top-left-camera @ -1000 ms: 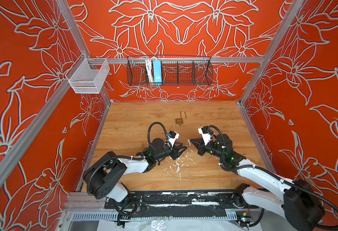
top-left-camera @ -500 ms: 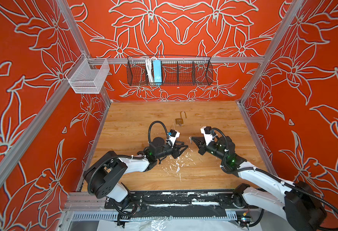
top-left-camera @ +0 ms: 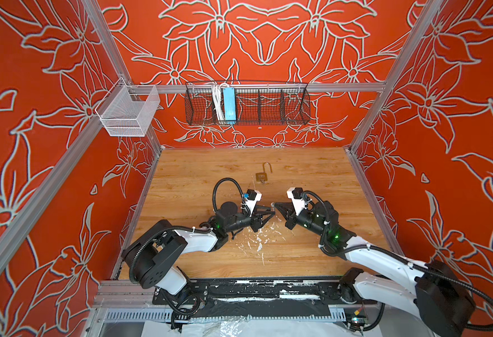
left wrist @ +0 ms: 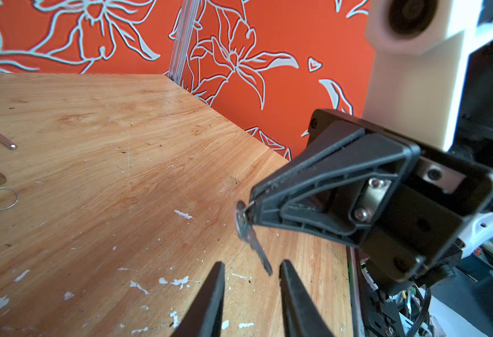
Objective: Unlock with the key
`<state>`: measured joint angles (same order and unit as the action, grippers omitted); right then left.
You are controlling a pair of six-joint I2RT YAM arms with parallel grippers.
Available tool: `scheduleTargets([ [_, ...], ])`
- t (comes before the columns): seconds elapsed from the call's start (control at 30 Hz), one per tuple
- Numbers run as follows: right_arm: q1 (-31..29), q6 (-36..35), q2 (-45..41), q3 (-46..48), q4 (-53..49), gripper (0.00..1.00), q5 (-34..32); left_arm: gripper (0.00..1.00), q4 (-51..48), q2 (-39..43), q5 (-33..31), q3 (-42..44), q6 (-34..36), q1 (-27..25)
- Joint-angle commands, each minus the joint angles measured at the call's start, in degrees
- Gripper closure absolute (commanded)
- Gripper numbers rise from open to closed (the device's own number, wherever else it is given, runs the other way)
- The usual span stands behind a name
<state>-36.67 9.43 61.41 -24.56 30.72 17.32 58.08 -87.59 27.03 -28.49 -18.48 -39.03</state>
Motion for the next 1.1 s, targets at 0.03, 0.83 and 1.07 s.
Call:
scheduleTargets([
  [0.03,-0.9,-1.7,0.6,-0.2,1.7,1.00,-1.9,0.67,2.9,-0.6,0.8,-0.1,-0.3,-0.5],
  [0.83,-1.2,1.0,1.4,0.4,4.4,1.00,-1.6,0.97,-7.4,6.5,-7.0,0.5,10.4,-2.5],
  [1.07,-1.2,1.0,0.3,1.1,4.1,1.00,-4.9,0.56,-15.8,5.9,2.5,-4.5,10.1,-2.6],
])
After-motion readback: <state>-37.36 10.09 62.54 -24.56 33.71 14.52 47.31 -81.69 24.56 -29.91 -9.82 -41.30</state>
